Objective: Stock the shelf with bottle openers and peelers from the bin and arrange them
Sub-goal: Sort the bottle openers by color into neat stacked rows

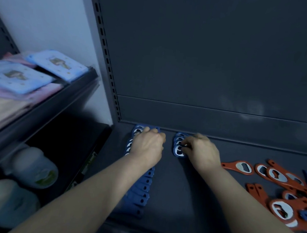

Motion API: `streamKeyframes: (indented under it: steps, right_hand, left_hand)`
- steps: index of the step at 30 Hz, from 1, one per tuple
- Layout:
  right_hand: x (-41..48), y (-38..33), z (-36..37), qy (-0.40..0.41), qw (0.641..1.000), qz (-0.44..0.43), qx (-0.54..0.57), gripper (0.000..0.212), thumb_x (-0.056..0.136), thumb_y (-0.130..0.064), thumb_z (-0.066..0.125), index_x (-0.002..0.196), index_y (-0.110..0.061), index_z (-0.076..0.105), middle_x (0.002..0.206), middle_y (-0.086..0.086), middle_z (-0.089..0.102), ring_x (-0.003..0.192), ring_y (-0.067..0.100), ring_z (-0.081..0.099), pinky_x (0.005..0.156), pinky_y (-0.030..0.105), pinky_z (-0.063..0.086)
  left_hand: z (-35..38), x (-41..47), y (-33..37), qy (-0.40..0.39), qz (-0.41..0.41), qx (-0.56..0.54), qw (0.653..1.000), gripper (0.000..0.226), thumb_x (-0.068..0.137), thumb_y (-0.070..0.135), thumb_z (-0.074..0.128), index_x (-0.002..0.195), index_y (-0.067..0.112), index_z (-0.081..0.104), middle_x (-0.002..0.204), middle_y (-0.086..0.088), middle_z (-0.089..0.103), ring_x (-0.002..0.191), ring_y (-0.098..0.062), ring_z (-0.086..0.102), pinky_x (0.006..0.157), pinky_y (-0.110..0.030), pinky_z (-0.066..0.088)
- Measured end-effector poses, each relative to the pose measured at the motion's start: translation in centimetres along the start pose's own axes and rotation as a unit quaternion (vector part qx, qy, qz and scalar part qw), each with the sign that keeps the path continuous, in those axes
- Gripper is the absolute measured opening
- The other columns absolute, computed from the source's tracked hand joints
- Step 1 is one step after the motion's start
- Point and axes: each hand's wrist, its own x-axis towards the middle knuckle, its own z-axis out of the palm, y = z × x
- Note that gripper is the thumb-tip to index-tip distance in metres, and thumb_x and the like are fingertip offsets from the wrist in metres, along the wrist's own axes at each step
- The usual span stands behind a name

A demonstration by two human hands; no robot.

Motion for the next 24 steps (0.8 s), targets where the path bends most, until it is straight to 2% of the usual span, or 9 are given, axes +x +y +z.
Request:
streamKeyframes:
  steps: [6, 9, 15, 19, 24]
  right_hand:
    - [-2.0, 1.5, -1.9, 0.042, 0.999, -0.009, -0.029, 0.021, 0.089, -0.032, 0.061, 0.108, -0.028, 0.066, 0.108, 0.0, 0.057, 0.109, 0.023, 0.053, 0.085, 0.033, 0.039]
    - [-3.8, 3.8, -3.8, 0.052, 0.998, 0.002, -0.047, 0.02, 0.09, -0.033, 0.059, 0.108, -0.029, 0.066, 0.11, -0.001, 0.059, 0.111, 0.023, 0.053, 0.084, 0.033, 0.039]
    - [-9.0, 11.5, -8.1, 0.082, 0.989, 0.085, -0.092, 0.018, 0.091, -0.035, 0.056, 0.106, -0.034, 0.067, 0.106, -0.005, 0.061, 0.11, 0.021, 0.054, 0.081, 0.032, 0.038]
    - [-12.8, 17.2, -11.0, 0.101, 0.977, 0.144, -0.118, 0.021, 0.089, -0.027, 0.054, 0.104, -0.033, 0.067, 0.104, -0.003, 0.064, 0.107, 0.024, 0.057, 0.08, 0.036, 0.044]
    - [-16.1, 23.3, -14.8, 0.106, 0.964, 0.204, -0.134, 0.03, 0.083, -0.015, 0.058, 0.105, -0.032, 0.068, 0.107, 0.001, 0.065, 0.105, 0.028, 0.058, 0.075, 0.033, 0.045]
  left_hand:
    - [-0.8, 0.2, 2.8, 0.021, 0.033, -0.018, 0.999, 0.023, 0.092, 0.017, 0.056, 0.114, 0.022, 0.06, 0.114, 0.0, 0.059, 0.111, -0.023, 0.047, 0.087, -0.037, 0.044]
    - [-1.1, 0.8, 5.7, 0.009, 0.061, -0.029, 0.998, 0.024, 0.093, 0.021, 0.056, 0.117, 0.024, 0.059, 0.116, 0.0, 0.058, 0.112, -0.024, 0.046, 0.088, -0.038, 0.043]
    - [-0.7, 1.8, 14.2, -0.019, 0.129, -0.043, 0.991, 0.025, 0.094, 0.025, 0.056, 0.119, 0.025, 0.059, 0.119, 0.0, 0.06, 0.114, -0.023, 0.048, 0.089, -0.036, 0.045]
    - [-0.2, 2.2, 20.4, -0.034, 0.165, -0.046, 0.985, 0.024, 0.091, 0.027, 0.059, 0.115, 0.026, 0.061, 0.117, -0.001, 0.062, 0.112, -0.024, 0.05, 0.089, -0.036, 0.047]
    - [0.1, 1.7, 27.6, -0.037, 0.191, -0.082, 0.977, 0.019, 0.092, 0.027, 0.057, 0.11, 0.025, 0.063, 0.112, -0.001, 0.065, 0.111, -0.024, 0.053, 0.09, -0.034, 0.047]
